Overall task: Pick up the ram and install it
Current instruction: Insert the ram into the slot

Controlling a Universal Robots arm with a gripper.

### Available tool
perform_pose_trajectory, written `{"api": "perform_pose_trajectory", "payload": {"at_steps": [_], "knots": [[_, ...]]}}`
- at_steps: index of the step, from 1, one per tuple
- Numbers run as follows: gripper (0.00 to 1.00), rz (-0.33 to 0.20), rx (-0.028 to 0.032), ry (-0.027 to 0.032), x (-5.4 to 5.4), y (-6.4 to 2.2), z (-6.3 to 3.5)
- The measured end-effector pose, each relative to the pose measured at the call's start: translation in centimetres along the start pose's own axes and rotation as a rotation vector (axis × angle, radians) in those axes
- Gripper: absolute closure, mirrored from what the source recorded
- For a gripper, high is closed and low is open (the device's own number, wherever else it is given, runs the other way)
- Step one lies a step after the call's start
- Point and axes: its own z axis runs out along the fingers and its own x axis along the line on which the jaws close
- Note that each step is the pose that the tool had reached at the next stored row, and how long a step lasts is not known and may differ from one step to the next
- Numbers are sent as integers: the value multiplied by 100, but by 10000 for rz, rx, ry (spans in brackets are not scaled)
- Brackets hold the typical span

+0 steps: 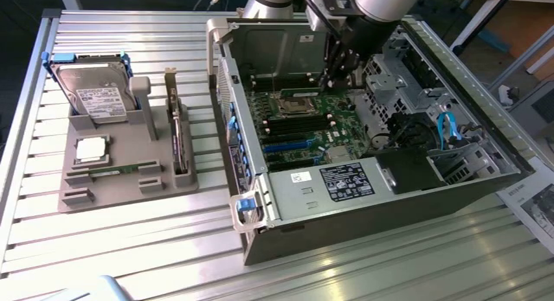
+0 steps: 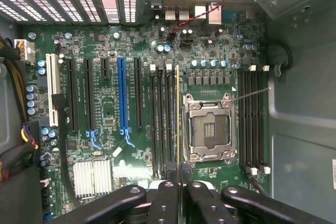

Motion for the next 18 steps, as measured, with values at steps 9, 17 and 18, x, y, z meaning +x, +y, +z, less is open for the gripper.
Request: {"api": "perform_pose_trajectory", "payload": {"at_steps": [9, 17, 18], "knots": [[88, -28, 1, 4, 25, 0, 152], [88, -105, -8, 70, 25, -1, 160], [88, -102, -8, 145, 24, 0, 159]]}}
